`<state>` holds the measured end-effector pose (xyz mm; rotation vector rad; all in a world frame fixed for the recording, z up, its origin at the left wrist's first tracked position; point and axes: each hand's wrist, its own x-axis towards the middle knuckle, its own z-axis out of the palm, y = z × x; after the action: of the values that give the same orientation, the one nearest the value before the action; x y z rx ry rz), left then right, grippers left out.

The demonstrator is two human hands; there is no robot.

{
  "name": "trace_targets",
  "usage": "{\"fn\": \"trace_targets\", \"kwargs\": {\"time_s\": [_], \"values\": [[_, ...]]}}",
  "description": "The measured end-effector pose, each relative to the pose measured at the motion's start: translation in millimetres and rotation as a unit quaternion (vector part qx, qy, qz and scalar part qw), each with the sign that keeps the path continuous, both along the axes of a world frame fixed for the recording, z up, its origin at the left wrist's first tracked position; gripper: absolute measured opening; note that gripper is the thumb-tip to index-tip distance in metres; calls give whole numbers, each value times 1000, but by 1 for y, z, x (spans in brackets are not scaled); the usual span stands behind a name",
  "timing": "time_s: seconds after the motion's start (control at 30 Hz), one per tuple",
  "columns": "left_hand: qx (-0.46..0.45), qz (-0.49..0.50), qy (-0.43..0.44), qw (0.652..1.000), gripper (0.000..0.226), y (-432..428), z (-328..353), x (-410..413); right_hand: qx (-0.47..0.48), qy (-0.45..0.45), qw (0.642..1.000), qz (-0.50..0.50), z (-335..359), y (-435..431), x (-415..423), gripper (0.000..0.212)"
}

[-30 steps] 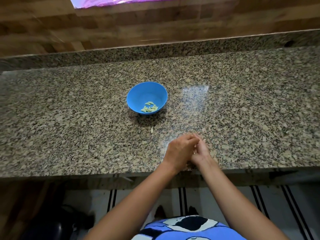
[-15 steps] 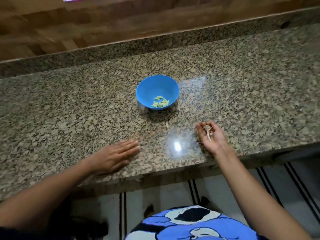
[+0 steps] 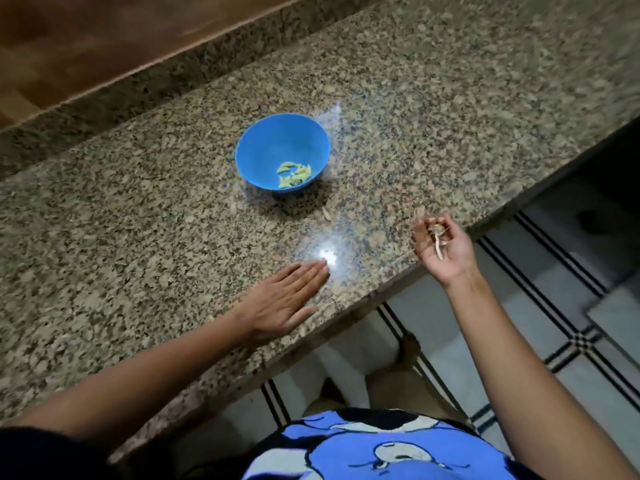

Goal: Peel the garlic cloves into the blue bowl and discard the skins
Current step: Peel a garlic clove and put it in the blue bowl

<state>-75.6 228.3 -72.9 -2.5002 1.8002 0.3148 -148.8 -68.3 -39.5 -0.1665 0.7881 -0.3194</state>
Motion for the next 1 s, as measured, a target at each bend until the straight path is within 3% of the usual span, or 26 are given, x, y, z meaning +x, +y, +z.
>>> {"fn": "trace_targets", "kwargs": {"time_s": [0.23,0.43,0.57,1.0], "values": [[-25,4,23,999,64,-40,1,3,-56,-6,998,-27,9,-8,-9,32],[-40,43,56,997,63,-144,8,10,-67,-5,996,-56,12,-31,-19,33],[-28,3,47,999,64,-187,3,21,-75,25,993,-90,14,-61,-27,42],[-20,-32,66,997,60,-245,-1,30,-111,53,986,-112,6,-130,1,28]]}}
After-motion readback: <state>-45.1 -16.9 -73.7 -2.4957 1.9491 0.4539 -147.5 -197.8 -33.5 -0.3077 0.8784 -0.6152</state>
